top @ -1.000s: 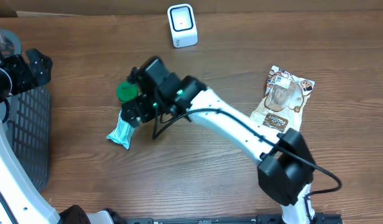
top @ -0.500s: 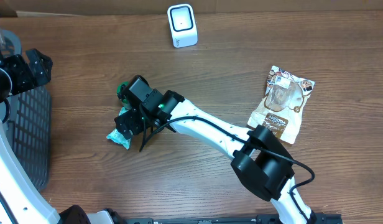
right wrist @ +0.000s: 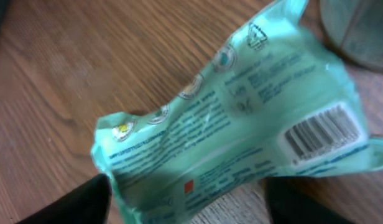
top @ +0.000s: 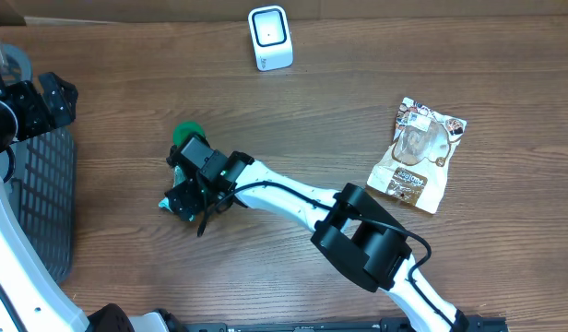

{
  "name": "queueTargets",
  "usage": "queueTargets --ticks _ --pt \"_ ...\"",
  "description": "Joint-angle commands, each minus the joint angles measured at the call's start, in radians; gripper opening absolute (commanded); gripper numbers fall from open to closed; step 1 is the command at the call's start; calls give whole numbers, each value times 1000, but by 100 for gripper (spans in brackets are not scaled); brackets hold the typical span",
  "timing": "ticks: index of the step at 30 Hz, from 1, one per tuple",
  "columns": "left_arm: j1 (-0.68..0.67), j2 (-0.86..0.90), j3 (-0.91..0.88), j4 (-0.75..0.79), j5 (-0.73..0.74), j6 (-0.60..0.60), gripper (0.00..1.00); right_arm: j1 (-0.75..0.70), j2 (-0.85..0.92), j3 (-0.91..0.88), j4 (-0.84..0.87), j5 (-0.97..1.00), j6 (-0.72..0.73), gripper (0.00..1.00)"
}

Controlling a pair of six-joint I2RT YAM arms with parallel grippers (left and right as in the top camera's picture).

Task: Scan the item barcode
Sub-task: 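Move the right gripper left to the mint-green wipes pack, then grasp the wipes pack with the right gripper and lift it toward scanner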

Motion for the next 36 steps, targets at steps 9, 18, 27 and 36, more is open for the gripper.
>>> queueTargets --ticks 9,18,27,36 --pt "-7 1 3 3 11 -13 99 -2 53 2 -19 -5 77 20" --pt "-7 1 3 3 11 -13 99 -50 -11 42 -195 -8 90 4" --pt "-7 1 3 3 11 -13 100 -117 -121 42 -522 194 -159 4" --pt "-7 1 3 3 11 -13 99 -219 -121 22 -580 256 -446 12"
